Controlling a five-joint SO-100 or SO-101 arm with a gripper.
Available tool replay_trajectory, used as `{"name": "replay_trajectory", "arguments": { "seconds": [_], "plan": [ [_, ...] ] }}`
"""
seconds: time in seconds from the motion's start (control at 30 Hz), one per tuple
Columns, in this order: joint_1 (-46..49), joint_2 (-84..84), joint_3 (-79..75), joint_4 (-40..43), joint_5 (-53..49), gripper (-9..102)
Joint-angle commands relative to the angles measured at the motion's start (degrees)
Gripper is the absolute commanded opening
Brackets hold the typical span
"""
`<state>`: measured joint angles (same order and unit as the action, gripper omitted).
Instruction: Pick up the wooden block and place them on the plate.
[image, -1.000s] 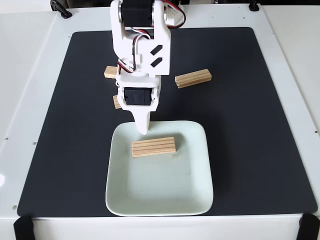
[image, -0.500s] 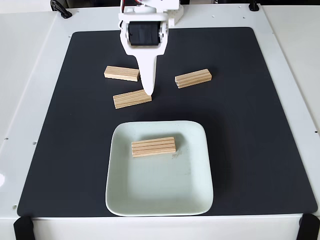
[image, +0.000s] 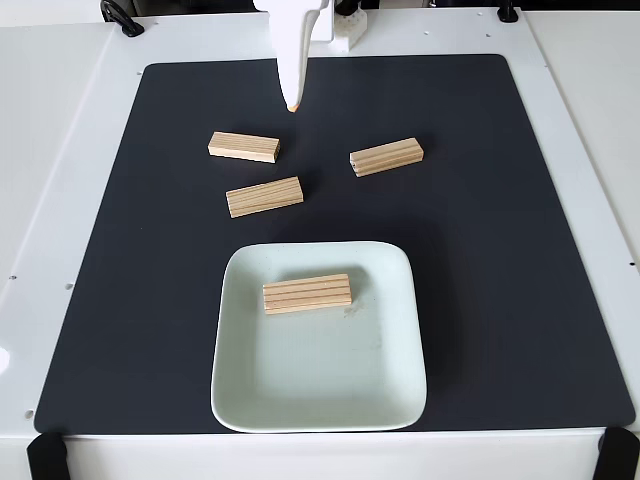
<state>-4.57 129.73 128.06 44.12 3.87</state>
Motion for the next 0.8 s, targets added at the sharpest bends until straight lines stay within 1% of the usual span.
{"name": "replay_trajectory", "arguments": {
  "seconds": [0.0,0.17,0.3,0.67,0.7,0.77],
  "plan": [
    [0.3,11.1,7.4,-0.9,-0.4,0],
    [3.1,21.1,16.4,-0.8,-0.4,0],
    [6.0,26.0,21.2,-0.8,-0.4,0],
    [13.4,27.0,27.1,0.1,0.3,-1],
    [14.0,27.0,27.2,0.9,0.3,-1],
    [14.8,26.5,26.2,5.5,-0.4,-1]
  ]
}}
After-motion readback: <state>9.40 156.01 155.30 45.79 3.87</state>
